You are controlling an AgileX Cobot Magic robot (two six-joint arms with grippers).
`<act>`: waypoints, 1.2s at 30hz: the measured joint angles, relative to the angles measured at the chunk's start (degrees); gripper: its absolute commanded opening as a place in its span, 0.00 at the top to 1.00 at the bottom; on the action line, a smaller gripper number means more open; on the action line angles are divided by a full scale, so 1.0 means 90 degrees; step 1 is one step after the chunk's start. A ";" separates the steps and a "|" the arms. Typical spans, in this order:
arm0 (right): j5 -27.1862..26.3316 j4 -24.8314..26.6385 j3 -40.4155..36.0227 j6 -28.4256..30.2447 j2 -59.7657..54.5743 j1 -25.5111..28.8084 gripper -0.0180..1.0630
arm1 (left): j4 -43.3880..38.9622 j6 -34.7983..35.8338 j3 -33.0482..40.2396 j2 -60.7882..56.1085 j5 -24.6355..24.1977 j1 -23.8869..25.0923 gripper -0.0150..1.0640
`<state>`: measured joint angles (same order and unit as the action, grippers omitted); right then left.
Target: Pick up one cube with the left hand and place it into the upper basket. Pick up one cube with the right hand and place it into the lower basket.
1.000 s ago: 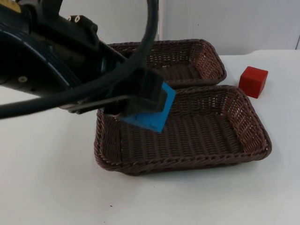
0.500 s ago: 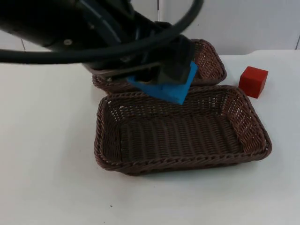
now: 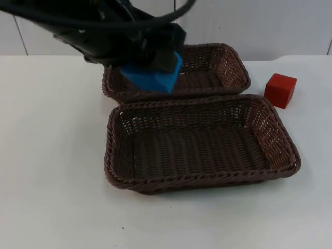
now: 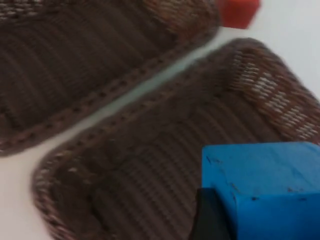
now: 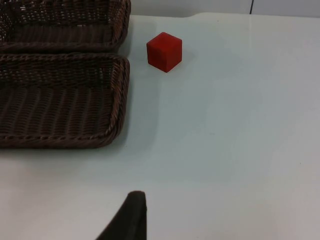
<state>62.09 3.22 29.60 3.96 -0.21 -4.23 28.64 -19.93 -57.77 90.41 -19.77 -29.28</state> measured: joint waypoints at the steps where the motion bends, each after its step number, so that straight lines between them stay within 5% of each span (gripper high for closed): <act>1: 0.0000 0.0000 0.0000 0.0000 0.0000 0.0000 0.01 | 0.0011 -0.0018 -0.0123 0.0110 -0.0077 0.0119 0.99; 21: 0.0000 0.0000 0.0000 0.0000 0.0000 0.0000 0.01 | 0.0074 -0.0669 -0.3304 0.3229 -0.1121 0.0942 0.99; 36: 0.0000 0.0000 0.0000 0.0000 0.0000 0.0000 0.01 | 0.0281 -0.0737 -0.5555 0.4831 -0.0802 0.1178 0.99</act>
<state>62.09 3.22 29.60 3.96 -0.21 -4.23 31.16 -26.57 -107.77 133.88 -26.99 -18.68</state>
